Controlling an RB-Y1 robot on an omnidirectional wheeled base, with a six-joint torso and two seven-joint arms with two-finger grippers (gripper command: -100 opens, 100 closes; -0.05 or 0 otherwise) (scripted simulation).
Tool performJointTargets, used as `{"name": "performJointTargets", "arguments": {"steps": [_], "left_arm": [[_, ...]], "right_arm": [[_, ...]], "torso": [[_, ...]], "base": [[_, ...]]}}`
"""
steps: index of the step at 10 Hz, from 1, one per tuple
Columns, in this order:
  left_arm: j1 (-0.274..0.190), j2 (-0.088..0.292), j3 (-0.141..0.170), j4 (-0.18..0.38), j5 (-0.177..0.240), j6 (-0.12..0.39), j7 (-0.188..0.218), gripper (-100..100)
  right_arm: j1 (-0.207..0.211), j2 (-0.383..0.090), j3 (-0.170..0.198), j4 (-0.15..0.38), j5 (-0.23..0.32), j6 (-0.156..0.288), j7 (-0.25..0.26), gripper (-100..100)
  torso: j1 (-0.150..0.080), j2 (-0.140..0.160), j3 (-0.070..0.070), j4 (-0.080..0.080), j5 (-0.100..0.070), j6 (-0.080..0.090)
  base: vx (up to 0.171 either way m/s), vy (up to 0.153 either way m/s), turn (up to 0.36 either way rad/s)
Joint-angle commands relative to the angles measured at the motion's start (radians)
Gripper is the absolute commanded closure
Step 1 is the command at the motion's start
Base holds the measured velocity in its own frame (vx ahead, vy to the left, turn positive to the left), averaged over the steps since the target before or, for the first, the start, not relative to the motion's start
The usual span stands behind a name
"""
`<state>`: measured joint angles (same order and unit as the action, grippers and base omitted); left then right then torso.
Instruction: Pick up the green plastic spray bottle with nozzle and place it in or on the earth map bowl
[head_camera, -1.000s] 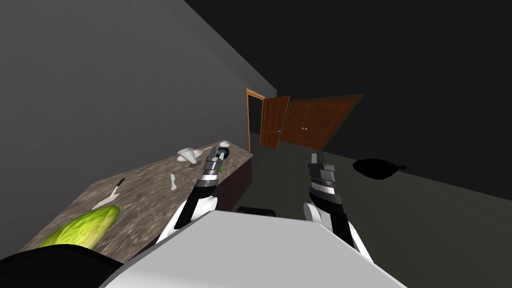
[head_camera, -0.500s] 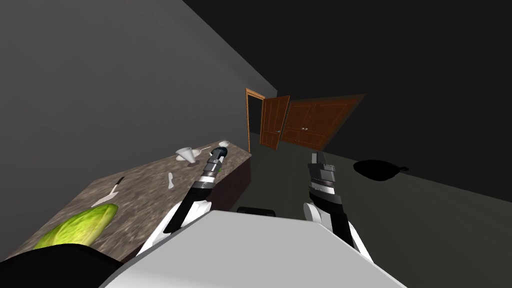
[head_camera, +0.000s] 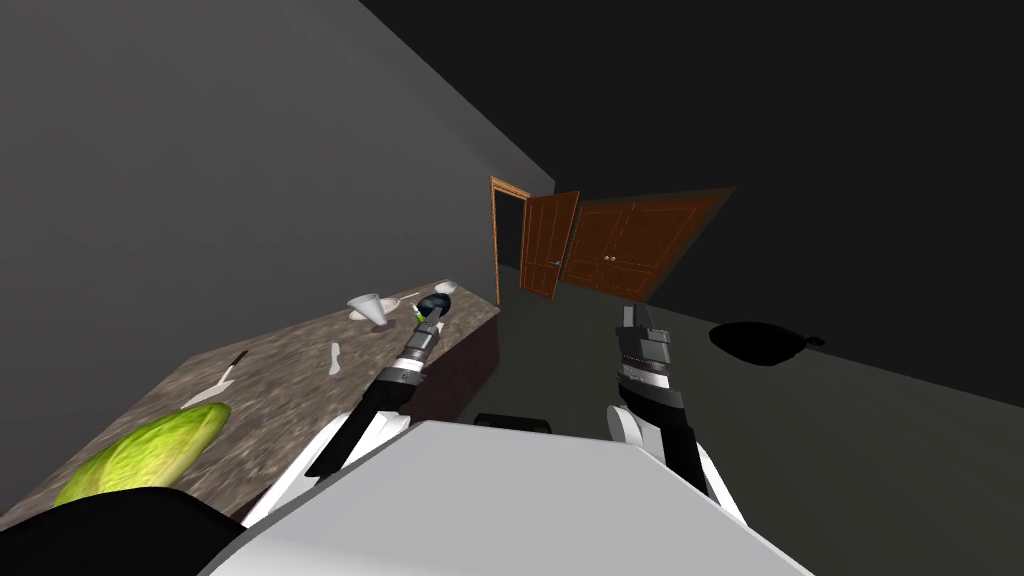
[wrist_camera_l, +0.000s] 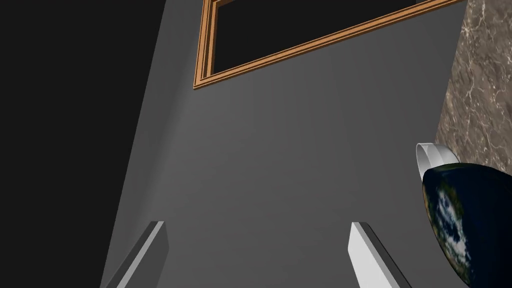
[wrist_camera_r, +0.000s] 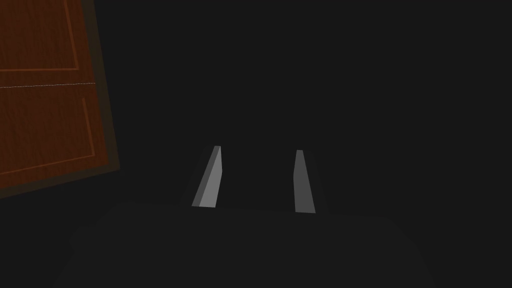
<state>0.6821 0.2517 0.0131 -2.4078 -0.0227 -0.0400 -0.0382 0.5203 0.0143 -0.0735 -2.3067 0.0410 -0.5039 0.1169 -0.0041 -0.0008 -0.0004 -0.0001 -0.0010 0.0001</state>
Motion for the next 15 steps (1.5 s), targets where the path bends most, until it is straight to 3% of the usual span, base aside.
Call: {"name": "performJointTargets", "arguments": {"steps": [1, 6, 7, 9, 13, 15], "left_arm": [[0.024, 0.015, 0.007, -0.006, -0.004, 0.046, -0.006, -100], [0.081, 0.053, 0.029, -0.027, -0.015, 0.162, -0.029, -100], [0.081, 0.053, 0.029, -0.027, -0.015, 0.165, -0.029, -100], [0.12, 0.076, 0.048, -0.037, -0.025, 0.244, -0.05, -100], [0.159, 0.098, 0.07, -0.045, -0.036, 0.335, -0.076, -100], [0.197, 0.122, 0.095, -0.051, -0.049, 0.402, -0.107, -100]], "right_arm": [[0.0, 0.0, 0.0, 0.0, 0.0, 0.0, 0.0, 0], [0.0, 0.0, 0.0, 0.0, 0.0, 0.0, 0.0, 0], [0.0, 0.0, 0.0, 0.0, 0.0, 0.0, 0.0, 0], [0.0, 0.0, 0.0, 0.0, 0.0, 0.0, 0.0, 0], [0.0, 0.0, 0.0, 0.0, 0.0, 0.0, 0.0, 0], [0.0, 0.0, 0.0, 0.0, 0.0, 0.0, 0.0, 0]], "torso": [[0.0, 0.0, 0.0, 0.0, 0.0, 0.0], [0.002, -0.001, -0.001, 0.0, 0.0, 0.0], [0.002, -0.002, -0.001, 0.0, 0.0, 0.0], [0.002, -0.002, -0.001, 0.0, 0.001, 0.0], [0.002, -0.004, -0.002, -0.001, 0.0, 0.0], [0.003, -0.004, -0.002, -0.001, 0.001, 0.0]], "base": [[0.02, -0.057, 0.014], [0.029, -0.048, 0.021], [0.033, -0.033, 0.014], [0.052, -0.041, 0.029], [0.075, -0.038, 0.027], [0.083, -0.02, 0.039]]}}
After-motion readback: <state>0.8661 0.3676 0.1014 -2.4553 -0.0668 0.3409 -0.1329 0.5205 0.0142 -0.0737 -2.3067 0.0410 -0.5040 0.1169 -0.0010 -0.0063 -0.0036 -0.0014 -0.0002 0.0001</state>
